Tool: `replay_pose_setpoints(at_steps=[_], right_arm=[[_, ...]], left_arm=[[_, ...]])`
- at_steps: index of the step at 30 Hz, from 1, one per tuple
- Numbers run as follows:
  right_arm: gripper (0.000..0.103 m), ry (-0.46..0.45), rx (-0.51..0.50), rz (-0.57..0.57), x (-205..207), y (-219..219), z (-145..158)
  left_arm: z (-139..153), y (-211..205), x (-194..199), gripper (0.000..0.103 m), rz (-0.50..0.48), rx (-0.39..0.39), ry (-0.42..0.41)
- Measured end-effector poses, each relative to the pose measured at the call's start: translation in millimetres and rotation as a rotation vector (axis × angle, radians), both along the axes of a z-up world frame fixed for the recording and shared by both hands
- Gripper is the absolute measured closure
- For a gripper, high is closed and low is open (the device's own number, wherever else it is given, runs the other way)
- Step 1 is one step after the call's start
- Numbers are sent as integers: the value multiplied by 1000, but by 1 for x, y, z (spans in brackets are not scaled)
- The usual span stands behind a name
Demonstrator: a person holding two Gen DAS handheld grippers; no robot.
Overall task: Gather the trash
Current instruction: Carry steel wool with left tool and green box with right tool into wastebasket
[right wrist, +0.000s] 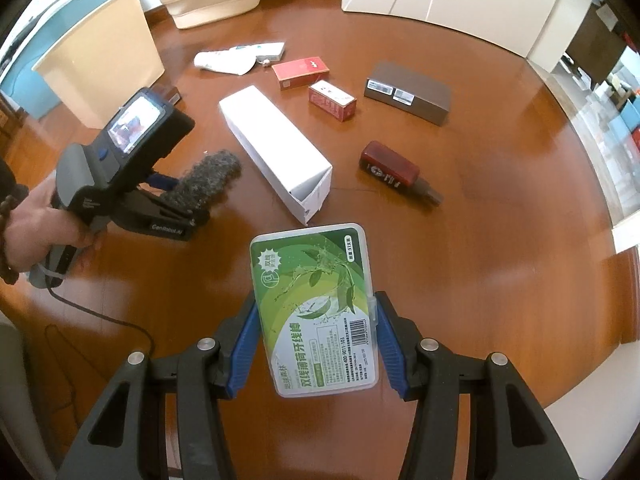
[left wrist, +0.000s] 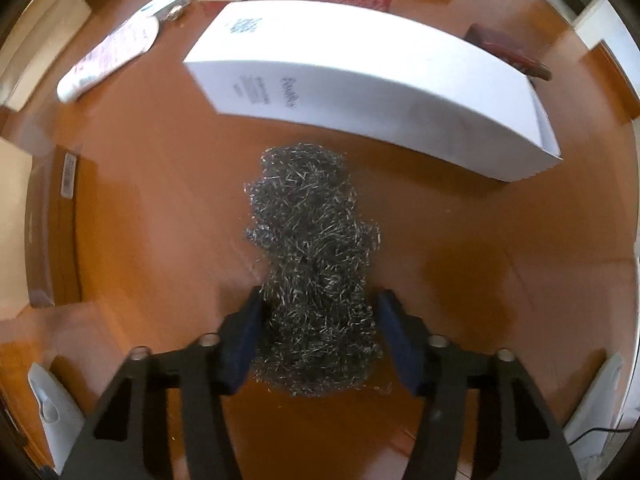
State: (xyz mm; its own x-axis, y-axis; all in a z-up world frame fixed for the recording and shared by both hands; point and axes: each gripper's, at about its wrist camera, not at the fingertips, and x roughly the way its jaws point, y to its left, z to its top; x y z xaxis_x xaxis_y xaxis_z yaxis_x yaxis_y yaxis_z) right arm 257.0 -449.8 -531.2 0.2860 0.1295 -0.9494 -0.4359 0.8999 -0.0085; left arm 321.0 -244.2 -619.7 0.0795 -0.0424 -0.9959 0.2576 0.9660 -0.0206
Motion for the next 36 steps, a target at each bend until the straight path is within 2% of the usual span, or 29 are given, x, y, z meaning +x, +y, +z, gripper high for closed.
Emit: replay_pose_setpoints(at_steps=[1, 3, 7, 11, 14, 18, 20, 22, 25, 26, 29, 30, 31, 32, 33, 34, 36], right_arm=[[47, 0, 0, -2, 1, 0, 0], [47, -4, -2, 0, 1, 1, 3], [47, -20, -4, 13, 4, 8, 16], [47, -45, -16, 26, 8, 18, 43], [47, -74, -24, 45, 12, 31, 73], [47, -129, -17, 86, 20, 64, 129], [47, -162, -10, 116, 26, 87, 157], [47, -198, 1, 149, 32, 114, 184], [47, -245, 27, 197, 41, 158, 218], [47, -254, 41, 212, 44, 174, 228], [47, -263, 47, 258, 50, 218, 246], [47, -264, 48, 266, 50, 226, 249], [47, -264, 55, 273, 52, 240, 252], [47, -262, 63, 277, 54, 249, 255], [47, -259, 73, 282, 56, 261, 258], [47, -258, 78, 286, 57, 270, 260], [47, -253, 95, 291, 65, 291, 261]], left_arm=[[1, -1, 0, 70, -2, 1, -3], [3, 1, 0, 79, 10, 5, 1], [23, 10, -1, 85, 29, -14, -37], [75, 22, 13, 86, 42, -63, -106], [141, 47, 28, 86, 87, -77, -192], [250, 110, 39, 86, 201, -78, -343], [294, 155, 51, 86, 244, -65, -394], [322, 197, 59, 85, 276, -32, -429], [349, 274, 74, 85, 353, 28, -453], [348, 303, 81, 85, 375, 40, -432], [333, 349, 92, 83, 449, 44, -374], [325, 364, 92, 77, 501, 30, -352], [322, 375, 85, 65, 530, 21, -338], [319, 382, 81, 57, 546, 19, -323], [314, 388, 79, 31, 555, 21, -304], [310, 393, 76, 13, 558, 5, -288], [315, 405, 73, 13, 570, -24, -290]])
